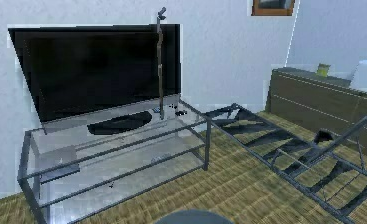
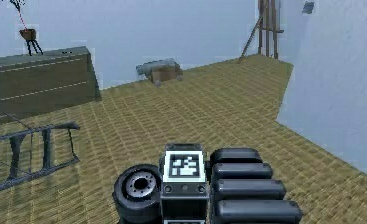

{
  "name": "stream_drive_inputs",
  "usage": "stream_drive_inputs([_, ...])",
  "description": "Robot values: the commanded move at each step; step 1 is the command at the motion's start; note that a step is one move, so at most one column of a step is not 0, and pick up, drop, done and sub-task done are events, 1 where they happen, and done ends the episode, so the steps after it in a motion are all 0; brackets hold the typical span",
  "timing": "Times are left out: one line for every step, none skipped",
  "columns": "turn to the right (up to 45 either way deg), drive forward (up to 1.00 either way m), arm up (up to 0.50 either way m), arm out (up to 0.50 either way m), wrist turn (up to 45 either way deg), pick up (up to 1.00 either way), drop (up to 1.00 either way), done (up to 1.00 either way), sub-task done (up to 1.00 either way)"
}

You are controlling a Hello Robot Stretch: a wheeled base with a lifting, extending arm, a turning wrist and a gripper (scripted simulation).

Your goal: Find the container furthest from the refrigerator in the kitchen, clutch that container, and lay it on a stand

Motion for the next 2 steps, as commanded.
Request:
stream_drive_inputs([-3.0, 0.0, 0.0, 0.0, 0.0, 0.0, 0.0, 0.0, 0.0])
stream_drive_inputs([0.0, 1.0, 0.0, 0.0, 0.0, 0.0, 0.0, 0.0, 0.0])
